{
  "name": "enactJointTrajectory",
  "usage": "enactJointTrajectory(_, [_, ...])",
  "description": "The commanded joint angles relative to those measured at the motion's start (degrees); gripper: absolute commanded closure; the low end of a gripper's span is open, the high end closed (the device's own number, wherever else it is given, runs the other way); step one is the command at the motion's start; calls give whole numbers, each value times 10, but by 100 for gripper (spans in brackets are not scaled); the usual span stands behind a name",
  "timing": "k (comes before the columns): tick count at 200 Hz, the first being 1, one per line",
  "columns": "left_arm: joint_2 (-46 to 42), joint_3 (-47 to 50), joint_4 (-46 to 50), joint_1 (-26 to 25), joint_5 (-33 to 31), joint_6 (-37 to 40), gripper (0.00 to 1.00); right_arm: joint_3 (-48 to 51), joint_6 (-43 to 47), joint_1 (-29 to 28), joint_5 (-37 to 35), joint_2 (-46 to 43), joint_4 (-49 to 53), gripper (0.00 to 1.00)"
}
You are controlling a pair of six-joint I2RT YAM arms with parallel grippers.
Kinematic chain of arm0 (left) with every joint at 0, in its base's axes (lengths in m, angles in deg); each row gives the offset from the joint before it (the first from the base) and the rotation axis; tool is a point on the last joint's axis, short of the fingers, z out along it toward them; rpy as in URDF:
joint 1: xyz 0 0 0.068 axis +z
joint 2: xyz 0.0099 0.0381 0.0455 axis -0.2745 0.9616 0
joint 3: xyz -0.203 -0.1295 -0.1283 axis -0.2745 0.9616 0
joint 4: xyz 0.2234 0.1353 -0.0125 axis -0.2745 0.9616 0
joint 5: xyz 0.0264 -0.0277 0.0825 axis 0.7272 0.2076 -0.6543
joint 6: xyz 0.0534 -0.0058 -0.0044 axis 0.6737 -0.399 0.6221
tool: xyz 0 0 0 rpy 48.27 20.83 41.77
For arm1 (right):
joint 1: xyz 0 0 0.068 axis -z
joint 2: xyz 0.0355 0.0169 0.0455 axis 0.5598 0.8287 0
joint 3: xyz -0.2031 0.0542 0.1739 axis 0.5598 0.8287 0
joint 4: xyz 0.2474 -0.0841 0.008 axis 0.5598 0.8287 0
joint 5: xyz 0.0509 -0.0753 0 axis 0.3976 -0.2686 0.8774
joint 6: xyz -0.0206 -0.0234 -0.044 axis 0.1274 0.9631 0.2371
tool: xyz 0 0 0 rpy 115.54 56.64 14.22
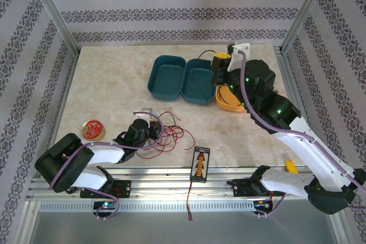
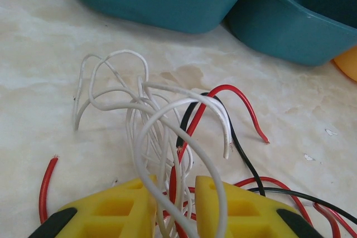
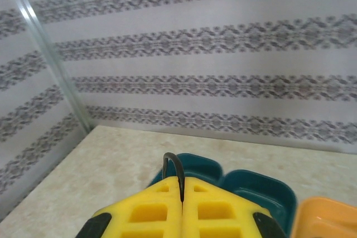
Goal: Untangle the cables
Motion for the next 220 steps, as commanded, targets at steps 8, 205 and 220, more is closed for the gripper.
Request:
enactJointTrajectory(8, [-1, -10, 0, 10, 3, -7, 76, 13, -31, 48, -4, -20, 33, 100])
enactJointTrajectory(205, [-36, 0, 18, 12, -5, -4, 76, 85, -91, 306, 123, 80, 23, 100])
enactJointTrajectory(220, [-38, 1, 18, 12, -5, -3, 76, 92, -87, 306, 121, 87, 18, 100])
